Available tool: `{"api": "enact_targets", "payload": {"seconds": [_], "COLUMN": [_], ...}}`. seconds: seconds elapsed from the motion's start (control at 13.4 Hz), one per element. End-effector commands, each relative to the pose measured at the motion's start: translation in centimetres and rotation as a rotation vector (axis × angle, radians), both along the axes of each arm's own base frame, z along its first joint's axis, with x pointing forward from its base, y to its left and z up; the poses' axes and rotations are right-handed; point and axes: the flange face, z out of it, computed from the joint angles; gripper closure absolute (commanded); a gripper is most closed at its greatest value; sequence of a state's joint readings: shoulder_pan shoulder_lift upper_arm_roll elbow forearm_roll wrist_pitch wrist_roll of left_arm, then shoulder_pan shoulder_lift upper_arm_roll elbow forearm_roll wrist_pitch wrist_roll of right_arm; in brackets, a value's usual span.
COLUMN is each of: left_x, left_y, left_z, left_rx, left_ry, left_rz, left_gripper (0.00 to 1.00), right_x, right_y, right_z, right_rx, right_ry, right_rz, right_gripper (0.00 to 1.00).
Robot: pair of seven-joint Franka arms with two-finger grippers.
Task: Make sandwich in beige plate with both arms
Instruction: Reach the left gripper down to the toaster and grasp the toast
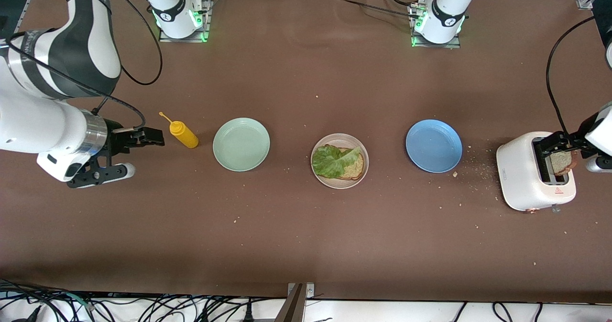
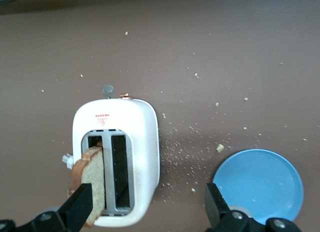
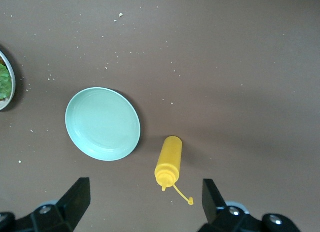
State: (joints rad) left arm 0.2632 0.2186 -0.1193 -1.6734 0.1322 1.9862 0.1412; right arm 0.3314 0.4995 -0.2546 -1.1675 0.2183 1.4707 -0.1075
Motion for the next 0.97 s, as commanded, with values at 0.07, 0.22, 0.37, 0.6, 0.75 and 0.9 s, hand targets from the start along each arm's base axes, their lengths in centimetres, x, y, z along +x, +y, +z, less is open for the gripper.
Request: {"api": "enact_targets", "payload": {"seconds": [0.07, 0.22, 0.37, 0.6, 0.75, 0.9], "left_x": [-1.5, -2.1, -3.1, -3.9, -4.1, -4.4], "left_y": [3.6, 4.9, 7.2, 9.0, 9.4, 10.2], "left_z": [-3.2, -4.8, -7.0, -9.3, -10.2, -10.8], "left_rx": [0.079, 0.083, 0.08, 0.07, 0.064, 0.06], "left_ry": [-0.013, 0.015, 0.004, 0.019, 0.033, 0.042], "left_rz": [-0.051, -0.069, -0.063, -0.05, -0.045, -0.032], "left_gripper": [0.02, 0.04, 0.04, 0.06, 0.31, 0.45], "right_x": [-0.5, -0.7, -1.0, -0.9, -0.8, -0.7], "right_y": [-1.8, -3.1, -3.5, -3.3, -3.3, -3.9], "right_z": [1.3, 1.1, 1.0, 1.3, 1.2, 1.0], "right_rx": [-0.08, -0.069, -0.083, -0.114, -0.107, -0.107], "right_ry": [-0.037, -0.064, -0.096, -0.11, -0.109, -0.104], "right_rz": [0.022, 0.013, 0.026, 0.043, 0.033, 0.028], "right_gripper": [0.01, 0.01, 0.01, 0.01, 0.01, 0.01]}}
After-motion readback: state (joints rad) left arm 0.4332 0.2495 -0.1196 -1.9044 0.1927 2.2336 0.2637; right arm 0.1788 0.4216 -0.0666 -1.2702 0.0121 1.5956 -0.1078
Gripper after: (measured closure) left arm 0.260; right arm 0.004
